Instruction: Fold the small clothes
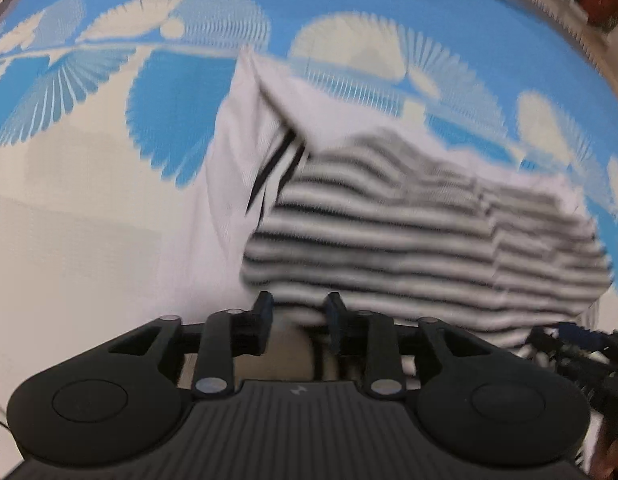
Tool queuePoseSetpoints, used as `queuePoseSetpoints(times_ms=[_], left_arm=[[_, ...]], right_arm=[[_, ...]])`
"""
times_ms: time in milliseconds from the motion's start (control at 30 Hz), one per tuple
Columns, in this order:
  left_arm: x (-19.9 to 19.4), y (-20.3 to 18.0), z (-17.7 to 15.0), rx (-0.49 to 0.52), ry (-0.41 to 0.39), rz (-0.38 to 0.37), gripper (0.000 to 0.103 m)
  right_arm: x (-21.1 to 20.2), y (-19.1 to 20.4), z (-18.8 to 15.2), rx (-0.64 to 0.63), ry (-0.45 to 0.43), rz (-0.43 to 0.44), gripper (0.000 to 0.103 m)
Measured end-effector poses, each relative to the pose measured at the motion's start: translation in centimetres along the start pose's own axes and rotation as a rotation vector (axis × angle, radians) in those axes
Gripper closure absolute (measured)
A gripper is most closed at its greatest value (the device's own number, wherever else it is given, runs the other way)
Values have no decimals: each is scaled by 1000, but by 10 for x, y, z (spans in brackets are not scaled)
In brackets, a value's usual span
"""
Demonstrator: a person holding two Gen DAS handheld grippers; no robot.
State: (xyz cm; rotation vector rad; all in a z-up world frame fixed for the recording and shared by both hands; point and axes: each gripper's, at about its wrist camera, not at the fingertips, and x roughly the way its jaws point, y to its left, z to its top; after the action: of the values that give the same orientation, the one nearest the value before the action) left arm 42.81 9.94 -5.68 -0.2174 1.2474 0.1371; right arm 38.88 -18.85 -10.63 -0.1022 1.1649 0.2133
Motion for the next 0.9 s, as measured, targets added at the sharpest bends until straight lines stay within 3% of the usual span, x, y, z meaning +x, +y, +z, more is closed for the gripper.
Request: queuePoseSetpoints(times_ms=[67, 133, 233, 333, 467, 633, 733, 900], left_arm=[[1, 1, -12, 4, 5, 33, 65], [-16, 1, -21, -5, -44, 56, 65], [-68, -1, -29, 20, -220, 32, 62], [-137, 7, -42, 32, -453, 33, 48], [-206, 21, -70, -14, -596, 16, 47], [-259, 20, -136, 37, -708, 6, 47], [-269, 22, -184, 67, -747, 10, 39], [-256, 26, -246, 127, -719, 73, 39]], right_arm=[[-8, -11, -11, 79, -3, -1, 52], [-36, -15, -18, 126, -44, 16, 52], [-93, -13, -32, 117, -186, 21, 52], [-149, -19, -50, 106, -324, 29, 51], [-208, -33, -85, 135, -461, 31, 48], [-258, -54, -138, 188, -526, -28, 47], [-269, -61, -169, 176, -541, -70, 47], [-259, -65, -218, 166, -528, -81, 47]])
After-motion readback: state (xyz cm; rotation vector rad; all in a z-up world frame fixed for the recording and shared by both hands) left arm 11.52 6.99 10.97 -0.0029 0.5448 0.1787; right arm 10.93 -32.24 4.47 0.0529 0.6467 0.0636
